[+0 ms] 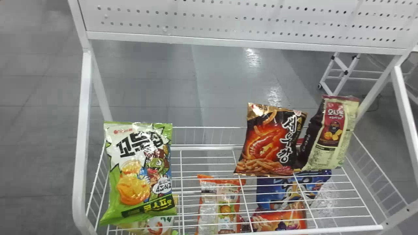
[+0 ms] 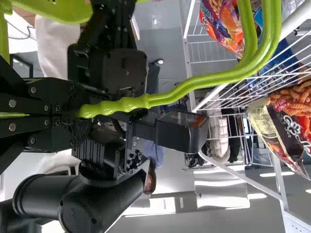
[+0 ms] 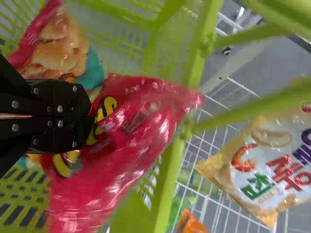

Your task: Hold basket handle with left hand then pick Jagalchi snack with right hand and place into basket

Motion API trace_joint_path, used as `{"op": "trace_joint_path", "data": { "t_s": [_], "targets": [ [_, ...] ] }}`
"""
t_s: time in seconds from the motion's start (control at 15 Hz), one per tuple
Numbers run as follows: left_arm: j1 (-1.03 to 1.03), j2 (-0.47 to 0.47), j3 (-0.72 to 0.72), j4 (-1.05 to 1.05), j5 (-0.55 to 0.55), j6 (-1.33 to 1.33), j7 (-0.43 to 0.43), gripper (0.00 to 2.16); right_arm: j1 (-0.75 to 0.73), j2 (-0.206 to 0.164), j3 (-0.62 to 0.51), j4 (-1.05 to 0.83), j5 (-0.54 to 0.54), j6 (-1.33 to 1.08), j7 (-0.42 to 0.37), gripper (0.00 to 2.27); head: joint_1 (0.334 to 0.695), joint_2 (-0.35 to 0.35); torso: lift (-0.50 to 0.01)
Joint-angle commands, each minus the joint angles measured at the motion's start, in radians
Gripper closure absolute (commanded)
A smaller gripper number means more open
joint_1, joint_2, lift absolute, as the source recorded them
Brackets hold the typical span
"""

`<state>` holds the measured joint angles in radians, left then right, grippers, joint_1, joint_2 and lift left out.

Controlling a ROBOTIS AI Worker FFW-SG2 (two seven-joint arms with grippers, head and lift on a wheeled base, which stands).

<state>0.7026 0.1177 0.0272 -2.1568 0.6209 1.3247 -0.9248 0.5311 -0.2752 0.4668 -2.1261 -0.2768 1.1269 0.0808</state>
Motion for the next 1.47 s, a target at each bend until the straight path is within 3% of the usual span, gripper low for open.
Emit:
{"op": "trace_joint_path", "data": {
  "t_s": [0.0, 0.13, 0.2, 0.27, 0.33, 0.73, 1.2, 1.4],
  "targets": [
    [0.000, 0.000, 0.000, 0.000, -0.001, 0.000, 0.000, 1.40, 0.000, 0.002, 0.023, 0.002, -0.007, 0.041, 0.004, 1.95, 0.695, -0.096, -0.010],
    [0.002, 0.000, -0.001, -0.002, -0.001, 0.000, 0.000, 1.40, 0.000, 0.002, 0.038, 0.003, 0.011, 0.041, -0.003, 1.86, 0.695, -0.054, -0.010],
    [0.000, 0.000, 0.000, -0.002, -0.001, 0.000, -0.002, 1.40, 0.003, 0.001, 0.035, -0.001, 0.016, 0.041, -0.015, 1.31, 0.695, -0.047, -0.010],
    [0.002, 0.000, 0.000, -0.002, -0.001, 0.000, 0.000, 1.40, 0.013, -0.001, 0.035, -0.018, 0.045, 0.044, -0.041, 0.27, 0.695, -0.049, -0.010],
    [0.002, 0.002, 0.000, 0.000, 0.000, 0.000, 0.000, 1.39, 0.024, -0.007, 0.035, -0.032, 0.067, 0.047, -0.061, 0.00, 0.695, -0.064, -0.010],
    [0.002, -0.001, 0.002, 0.003, 0.000, 0.000, 0.000, 1.40, 0.141, -0.035, -0.106, -0.152, 0.093, -0.020, -0.095, 0.05, 0.695, -0.350, -0.010],
    [0.000, -0.006, 0.002, 0.006, -0.001, -0.003, 0.006, 1.40, 0.199, -0.035, -0.269, -0.474, 0.088, 0.182, -0.098, 0.05, 0.695, -0.350, -0.010],
    [0.000, -0.007, 0.002, 0.014, -0.001, -0.018, 0.004, 1.40, 0.199, -0.029, -0.312, -0.491, 0.093, 0.066, -0.122, 0.06, 0.695, -0.350, -0.010]
  ]
}}
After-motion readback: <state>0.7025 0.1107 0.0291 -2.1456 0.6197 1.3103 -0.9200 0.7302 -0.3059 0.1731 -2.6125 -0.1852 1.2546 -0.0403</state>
